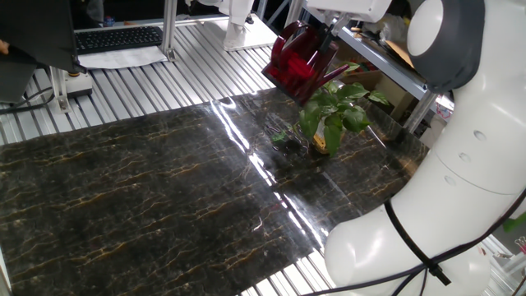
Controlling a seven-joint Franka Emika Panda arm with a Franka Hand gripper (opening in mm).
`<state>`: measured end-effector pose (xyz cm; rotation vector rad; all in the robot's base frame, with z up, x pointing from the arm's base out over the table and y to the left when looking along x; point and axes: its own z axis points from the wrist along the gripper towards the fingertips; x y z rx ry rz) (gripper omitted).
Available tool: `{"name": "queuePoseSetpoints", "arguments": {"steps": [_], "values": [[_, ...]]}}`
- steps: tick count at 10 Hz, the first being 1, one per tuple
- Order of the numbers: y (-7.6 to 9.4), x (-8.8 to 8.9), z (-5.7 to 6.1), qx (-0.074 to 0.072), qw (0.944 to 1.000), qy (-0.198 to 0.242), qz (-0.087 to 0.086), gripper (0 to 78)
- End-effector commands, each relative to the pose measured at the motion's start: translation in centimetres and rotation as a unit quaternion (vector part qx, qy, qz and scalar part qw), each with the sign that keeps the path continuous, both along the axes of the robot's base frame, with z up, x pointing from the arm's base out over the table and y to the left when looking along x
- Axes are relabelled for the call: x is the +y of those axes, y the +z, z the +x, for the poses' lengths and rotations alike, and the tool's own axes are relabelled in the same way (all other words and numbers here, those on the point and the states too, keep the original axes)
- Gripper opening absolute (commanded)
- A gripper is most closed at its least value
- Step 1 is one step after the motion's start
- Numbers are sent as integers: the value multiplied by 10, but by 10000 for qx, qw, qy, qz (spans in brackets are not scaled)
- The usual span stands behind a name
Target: Water the plant
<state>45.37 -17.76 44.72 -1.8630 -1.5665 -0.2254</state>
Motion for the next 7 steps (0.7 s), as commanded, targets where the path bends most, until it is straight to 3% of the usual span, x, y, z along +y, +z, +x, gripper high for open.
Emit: {"name": "queuePoseSetpoints", "arguments": {"steps": [1,7], "values": [[2,0,0,-8,10000,-19,73,11],[2,-1,0,104,9997,-179,159,11]]}}
